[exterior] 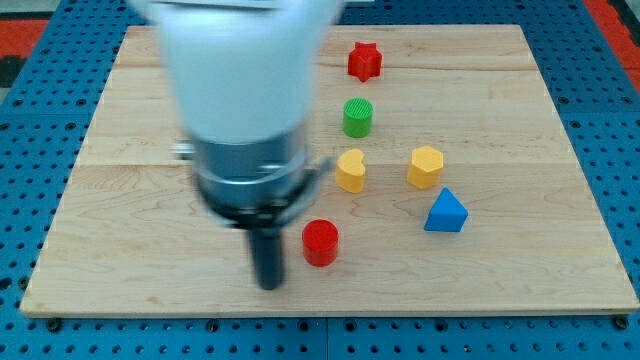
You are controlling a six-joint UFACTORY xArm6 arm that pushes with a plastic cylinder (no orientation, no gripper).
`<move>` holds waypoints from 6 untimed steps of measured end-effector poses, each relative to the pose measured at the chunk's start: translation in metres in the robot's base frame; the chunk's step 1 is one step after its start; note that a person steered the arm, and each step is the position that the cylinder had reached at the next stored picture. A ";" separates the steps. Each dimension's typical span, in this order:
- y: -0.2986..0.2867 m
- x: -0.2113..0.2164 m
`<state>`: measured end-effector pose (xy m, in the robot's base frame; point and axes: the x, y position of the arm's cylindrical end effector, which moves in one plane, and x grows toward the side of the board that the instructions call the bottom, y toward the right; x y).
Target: Move the yellow blocks and blue triangle towards the right side
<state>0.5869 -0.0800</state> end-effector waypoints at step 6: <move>0.158 -0.134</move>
<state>0.4528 0.0777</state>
